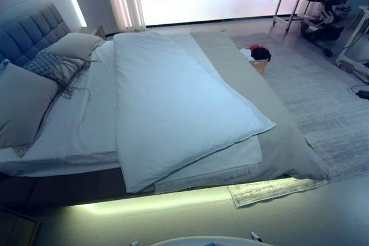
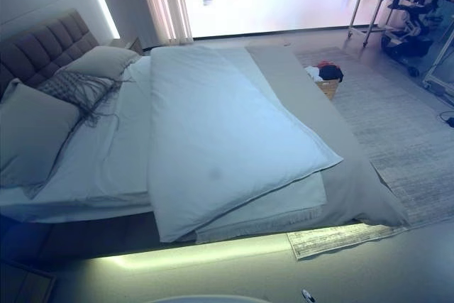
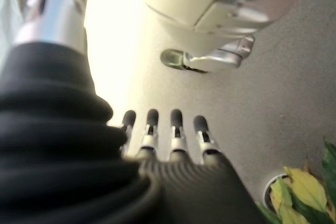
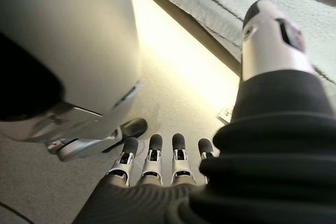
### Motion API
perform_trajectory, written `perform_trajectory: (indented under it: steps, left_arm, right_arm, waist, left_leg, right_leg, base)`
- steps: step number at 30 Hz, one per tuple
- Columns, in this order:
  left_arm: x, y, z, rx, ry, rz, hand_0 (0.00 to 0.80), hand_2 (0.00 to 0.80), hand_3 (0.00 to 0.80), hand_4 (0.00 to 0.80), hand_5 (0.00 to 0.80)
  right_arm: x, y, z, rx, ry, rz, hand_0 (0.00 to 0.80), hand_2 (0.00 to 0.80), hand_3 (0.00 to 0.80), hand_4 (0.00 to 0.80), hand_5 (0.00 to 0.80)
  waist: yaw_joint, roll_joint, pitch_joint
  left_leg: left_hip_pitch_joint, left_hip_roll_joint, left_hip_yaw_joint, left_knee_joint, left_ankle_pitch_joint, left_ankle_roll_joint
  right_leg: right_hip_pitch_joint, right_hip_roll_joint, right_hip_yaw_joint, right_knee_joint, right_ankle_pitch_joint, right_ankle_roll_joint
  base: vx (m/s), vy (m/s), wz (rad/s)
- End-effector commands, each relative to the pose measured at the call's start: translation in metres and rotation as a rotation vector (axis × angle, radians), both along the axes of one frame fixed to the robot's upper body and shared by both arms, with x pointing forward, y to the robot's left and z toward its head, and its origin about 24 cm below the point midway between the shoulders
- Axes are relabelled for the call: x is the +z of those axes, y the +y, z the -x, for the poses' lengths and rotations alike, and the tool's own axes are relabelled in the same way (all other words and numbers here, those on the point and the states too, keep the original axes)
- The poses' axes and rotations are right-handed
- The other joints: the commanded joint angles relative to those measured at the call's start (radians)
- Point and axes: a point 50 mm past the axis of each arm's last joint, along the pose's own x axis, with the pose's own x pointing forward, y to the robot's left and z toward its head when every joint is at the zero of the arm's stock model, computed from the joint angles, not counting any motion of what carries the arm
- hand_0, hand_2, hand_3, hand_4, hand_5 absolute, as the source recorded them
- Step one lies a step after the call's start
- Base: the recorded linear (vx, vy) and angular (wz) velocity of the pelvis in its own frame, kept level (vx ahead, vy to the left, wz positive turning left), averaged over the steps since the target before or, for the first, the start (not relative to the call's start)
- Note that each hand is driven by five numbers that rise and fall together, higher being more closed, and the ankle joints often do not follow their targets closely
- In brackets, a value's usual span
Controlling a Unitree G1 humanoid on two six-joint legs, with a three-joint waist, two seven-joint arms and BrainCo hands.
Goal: Make the bed neatly
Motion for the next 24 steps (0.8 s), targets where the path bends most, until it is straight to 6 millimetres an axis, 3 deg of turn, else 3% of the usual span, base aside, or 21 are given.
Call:
perform_trajectory:
  steps: [1,15,24]
  left_arm:
    - [0.0,-0.001,-0.005,-0.026,0.037,0.002,0.0,0.0,0.0,0.0,0.0]
    - [0.0,-0.004,-0.018,-0.065,-0.003,0.036,0.0,0.0,0.0,0.0,0.0]
    - [0.001,-0.005,-0.026,-0.057,-0.032,0.014,0.0,0.0,0.0,0.0,0.0]
  right_arm:
    - [-0.002,0.014,-0.015,0.028,-0.004,-0.048,0.0,0.0,0.0,0.0,0.0]
    - [-0.002,0.022,-0.028,0.09,-0.03,-0.065,0.0,0.0,0.0,0.0,0.0]
    - [-0.001,0.022,-0.035,0.089,-0.04,-0.064,0.0,0.0,0.0,0.0,0.0]
  waist:
    - [0.011,-0.035,0.015]
    - [0.008,-0.041,0.015]
    - [-0.003,-0.043,0.026]
  left_leg:
    - [0.047,-0.035,0.046,0.005,-0.089,0.044]
    - [0.043,-0.026,0.05,0.005,-0.085,0.041]
    - [0.047,-0.005,0.049,0.005,-0.07,0.036]
  right_leg:
    - [-0.04,-0.039,0.015,-0.001,0.044,0.054]
    - [-0.042,-0.033,0.012,-0.001,0.043,0.05]
    - [-0.046,-0.008,0.034,0.005,0.037,0.035]
  base:
    - [0.0,0.0,0.0]
    - [0.0,-0.011,0.0]
    - [0.01,-0.1,-0.01]
